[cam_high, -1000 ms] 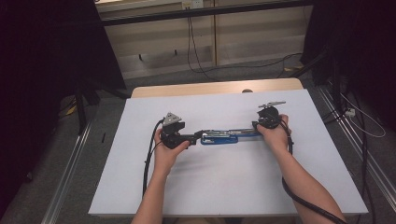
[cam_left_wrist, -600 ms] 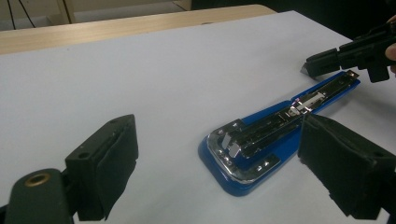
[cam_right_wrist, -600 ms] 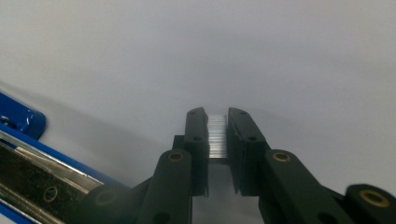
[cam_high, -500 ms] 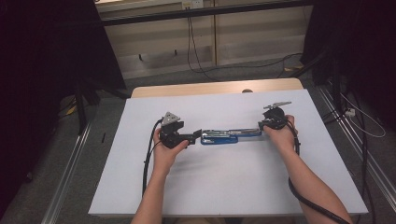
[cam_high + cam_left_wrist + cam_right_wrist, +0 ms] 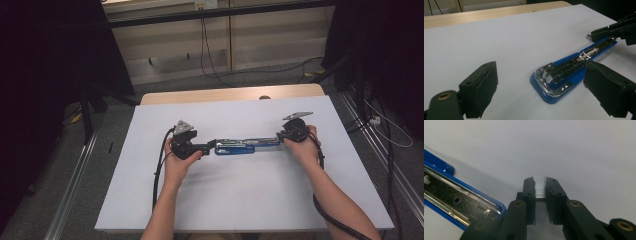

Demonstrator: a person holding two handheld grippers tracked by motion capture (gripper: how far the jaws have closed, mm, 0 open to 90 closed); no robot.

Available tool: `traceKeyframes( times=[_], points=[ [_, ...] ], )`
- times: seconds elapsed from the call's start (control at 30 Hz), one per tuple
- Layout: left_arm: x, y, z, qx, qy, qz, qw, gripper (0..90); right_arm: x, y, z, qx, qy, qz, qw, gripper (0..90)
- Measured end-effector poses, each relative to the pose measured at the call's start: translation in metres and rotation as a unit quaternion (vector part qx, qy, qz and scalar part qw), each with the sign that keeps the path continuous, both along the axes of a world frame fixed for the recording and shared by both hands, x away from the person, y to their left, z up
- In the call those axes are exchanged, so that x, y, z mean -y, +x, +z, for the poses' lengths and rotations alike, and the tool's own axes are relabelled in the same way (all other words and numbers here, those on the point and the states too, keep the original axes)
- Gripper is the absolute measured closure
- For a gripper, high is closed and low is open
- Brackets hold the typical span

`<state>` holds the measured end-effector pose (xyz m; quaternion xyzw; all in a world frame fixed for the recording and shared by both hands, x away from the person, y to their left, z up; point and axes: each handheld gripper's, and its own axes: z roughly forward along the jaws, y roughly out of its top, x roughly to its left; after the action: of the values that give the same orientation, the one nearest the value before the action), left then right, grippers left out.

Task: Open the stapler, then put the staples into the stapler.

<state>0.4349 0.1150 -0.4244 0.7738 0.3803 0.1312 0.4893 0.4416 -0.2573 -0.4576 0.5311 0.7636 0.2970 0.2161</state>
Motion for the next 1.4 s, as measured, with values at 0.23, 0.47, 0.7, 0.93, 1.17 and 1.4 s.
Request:
traceKeyframes(
  times=[0.23,0.47,0.7,0.93,1.17,1.4],
  points=[
    [-0.002,-0.001,0.003,0.003,-0.001,-0.001,1.0,11.6,0.013,-0.001,0.0,0.005,0.015,0.001,0.9999,79.5],
    [-0.005,-0.004,0.007,0.005,0.0,-0.003,1.0,10.3,0.022,-0.008,0.014,0.009,0.03,0.009,0.9995,79.5],
    [-0.014,-0.009,0.014,0.006,-0.007,0.001,1.0,8.5,0.017,-0.015,0.04,0.023,0.03,0.035,0.9987,79.5],
    [-0.024,-0.015,0.015,-0.001,-0.006,0.004,1.0,6.4,0.003,-0.019,0.054,0.031,0.034,0.064,0.9969,79.5],
    [-0.032,-0.019,0.016,-0.001,0.002,0.004,1.0,5.9,-0.01,-0.018,0.062,0.036,0.039,0.091,0.9944,79.5],
    [-0.037,-0.021,0.015,-0.002,-0.003,0.007,1.0,5.6,-0.021,-0.017,0.066,0.039,0.041,0.109,0.9924,79.5]
  ],
)
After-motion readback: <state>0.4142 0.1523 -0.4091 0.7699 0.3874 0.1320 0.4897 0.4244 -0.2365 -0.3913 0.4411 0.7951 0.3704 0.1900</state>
